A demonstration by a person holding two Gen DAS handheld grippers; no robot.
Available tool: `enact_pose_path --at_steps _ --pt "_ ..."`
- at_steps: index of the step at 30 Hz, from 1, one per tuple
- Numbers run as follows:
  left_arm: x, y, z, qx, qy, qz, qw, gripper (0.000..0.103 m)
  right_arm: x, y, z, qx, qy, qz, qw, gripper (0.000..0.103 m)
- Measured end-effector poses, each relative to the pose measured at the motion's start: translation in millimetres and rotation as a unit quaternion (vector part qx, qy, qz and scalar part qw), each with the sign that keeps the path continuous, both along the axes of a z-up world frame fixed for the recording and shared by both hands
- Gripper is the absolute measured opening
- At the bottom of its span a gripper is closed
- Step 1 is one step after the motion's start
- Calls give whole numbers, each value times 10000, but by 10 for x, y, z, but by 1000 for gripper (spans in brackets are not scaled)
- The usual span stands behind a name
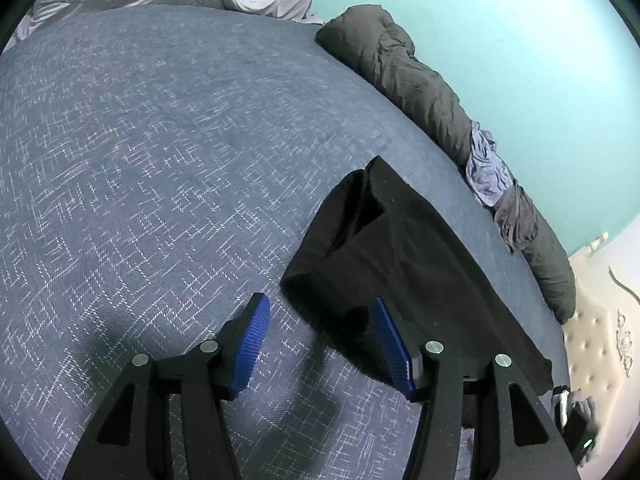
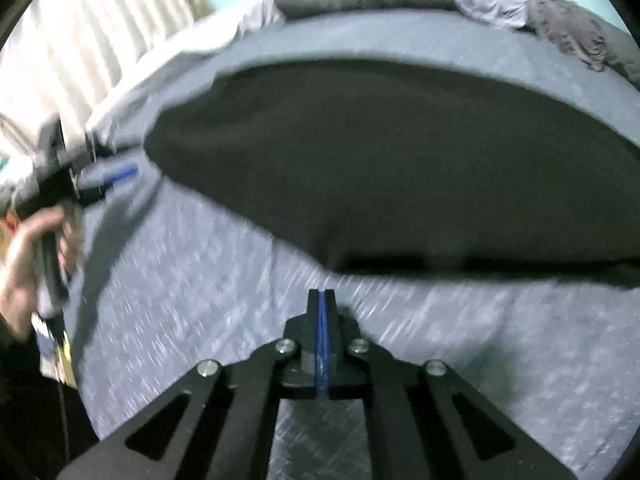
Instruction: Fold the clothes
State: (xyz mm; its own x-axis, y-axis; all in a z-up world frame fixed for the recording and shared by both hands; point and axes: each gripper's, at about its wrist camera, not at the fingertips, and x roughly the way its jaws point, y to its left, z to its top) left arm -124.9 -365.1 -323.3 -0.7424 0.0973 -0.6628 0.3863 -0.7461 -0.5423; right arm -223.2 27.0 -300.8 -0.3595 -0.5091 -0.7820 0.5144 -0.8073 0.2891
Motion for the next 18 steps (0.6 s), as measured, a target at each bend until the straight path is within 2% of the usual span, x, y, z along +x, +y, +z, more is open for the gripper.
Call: enact_pose_path --at_steps 5,9,12,15,18 --pt "-18 60 47 -101 5 -29 9999 59 -361 21 254 -73 357 -485 9982 1" --pt "-41 134 99 -298 24 -81 9995 59 -598 -105 41 145 110 -622 9979 2" --pt "-66 212 132 -439 35 -167 9989 59 -598 -125 -203 263 -84 -645 9975 2" --pt "-95 291 156 -577 38 -273 9980 59 -586 -28 -277 -150 -170 -846 9962 2" --pt "-98 340 177 -619 92 -292 9976 59 -618 134 -171 -427 -218 -922 9946 3"
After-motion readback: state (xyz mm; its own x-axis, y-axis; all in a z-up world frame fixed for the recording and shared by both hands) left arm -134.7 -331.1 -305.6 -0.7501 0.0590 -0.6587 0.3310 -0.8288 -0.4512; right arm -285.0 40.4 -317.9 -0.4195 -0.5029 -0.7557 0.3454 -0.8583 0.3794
